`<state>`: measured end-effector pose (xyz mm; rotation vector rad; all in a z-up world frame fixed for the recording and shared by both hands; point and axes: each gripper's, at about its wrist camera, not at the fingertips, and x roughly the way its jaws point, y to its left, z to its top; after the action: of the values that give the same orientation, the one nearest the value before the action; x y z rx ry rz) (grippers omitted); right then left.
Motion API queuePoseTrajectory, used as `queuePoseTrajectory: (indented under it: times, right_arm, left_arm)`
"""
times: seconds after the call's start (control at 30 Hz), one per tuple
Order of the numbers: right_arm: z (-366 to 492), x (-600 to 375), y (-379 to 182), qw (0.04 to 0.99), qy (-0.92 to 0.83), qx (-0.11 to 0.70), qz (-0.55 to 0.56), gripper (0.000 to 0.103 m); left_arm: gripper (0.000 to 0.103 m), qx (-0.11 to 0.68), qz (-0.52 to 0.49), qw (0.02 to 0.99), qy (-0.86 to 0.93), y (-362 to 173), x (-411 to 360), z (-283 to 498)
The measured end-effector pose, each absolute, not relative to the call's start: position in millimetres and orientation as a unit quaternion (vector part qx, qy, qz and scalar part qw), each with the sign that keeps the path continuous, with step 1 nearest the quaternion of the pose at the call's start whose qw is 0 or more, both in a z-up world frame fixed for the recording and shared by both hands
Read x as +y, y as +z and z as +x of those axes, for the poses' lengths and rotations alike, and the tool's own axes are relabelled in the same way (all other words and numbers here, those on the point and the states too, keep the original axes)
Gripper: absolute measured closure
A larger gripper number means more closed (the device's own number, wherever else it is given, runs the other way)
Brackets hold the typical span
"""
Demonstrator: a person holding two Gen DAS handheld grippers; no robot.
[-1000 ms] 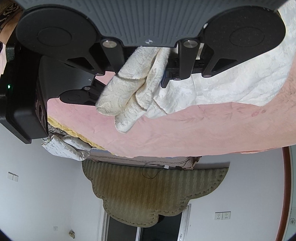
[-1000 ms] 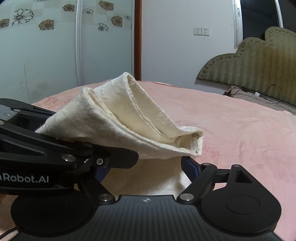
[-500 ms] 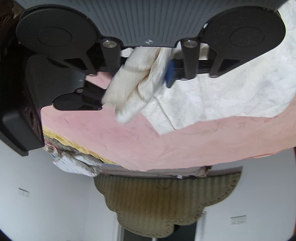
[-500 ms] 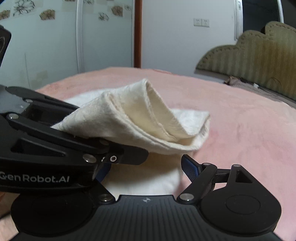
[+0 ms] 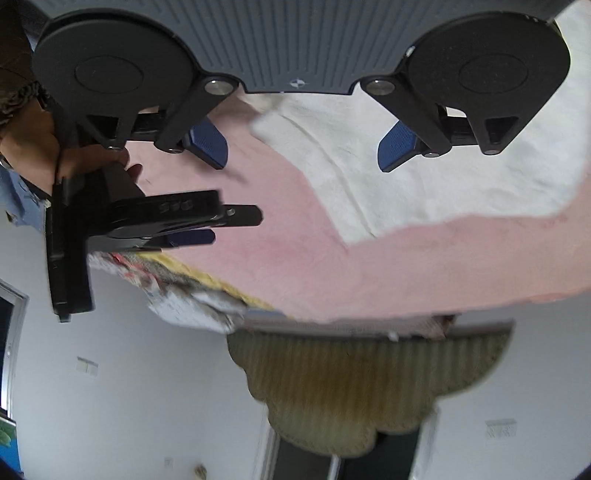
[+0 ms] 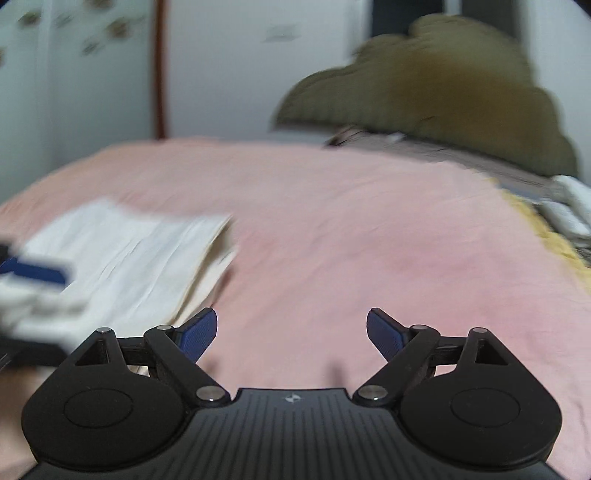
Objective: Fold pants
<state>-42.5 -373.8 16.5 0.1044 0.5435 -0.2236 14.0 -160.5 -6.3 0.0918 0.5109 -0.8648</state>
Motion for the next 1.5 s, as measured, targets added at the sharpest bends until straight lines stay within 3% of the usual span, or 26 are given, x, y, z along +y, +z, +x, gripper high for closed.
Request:
queuePoseTrajectory:
  times: [0.1,0.27,0.37,0.47,0.57,0.67,0.87,1.1,1.33,1.47,1.5]
  right_arm:
    - [-34.6,-370.4,21.3,0.965,-0.031,0.238,0.106,0.014]
    - [-4.1,-336.1,16.3,0.962,0.108,0.231,0.099,0.014]
    - [23.1,-324.9,3.8,0.948,0.124,0.281,0.082,0.014]
    - [42.5,-313.1,-17.9,0.935,0.065,0.348,0.004,0.014]
    - [28.2,-320.8,-12.9,0.941,0.077,0.327,0.039,0.014]
    - [16.1,-357.1,-8.9,0.938,0.071,0.313,0.132,0.004]
    - [8.6,-428.7,-47.2,0.866,0.101,0.347,0.345,0.004]
    - [31.8,-424.5,-60.6,0.829,0.210,0.358,0.375,0.003]
    - [63.5,-407.2,-58.8,0.821,0.260,0.351,0.367,0.002]
    - [79.0,-389.7,-54.9,0.834,0.250,0.360,0.336,0.005]
    - [79.0,-386.1,-53.3,0.838,0.243,0.364,0.325,0.008]
  left_arm:
    - [0.010,0.235,0.044,0.906,-0.349,-2.7,-137.1,31.7]
    - [0.010,0.305,-0.014,0.916,-0.260,-14.9,-88.3,77.7]
    - [0.010,0.342,0.040,0.903,-0.256,-29.3,-84.7,89.3]
    - [0.010,0.308,0.089,0.911,-0.259,-29.6,-82.5,76.0]
    - [0.009,0.280,0.096,0.922,-0.249,-22.6,-68.5,75.3]
    - [0.009,0.299,0.046,0.924,-0.236,-20.3,-39.5,99.0]
    - [0.008,0.414,-0.160,0.844,-0.300,-38.3,14.7,151.0]
    - [0.002,0.451,-0.259,0.771,-0.368,-62.6,31.0,186.2]
    - [0.002,0.457,-0.234,0.740,-0.433,-68.5,-5.0,199.9]
    - [0.009,0.453,-0.196,0.748,-0.443,-67.8,-28.9,194.4]
    - [0.022,0.449,-0.180,0.757,-0.440,-66.9,-31.5,190.2]
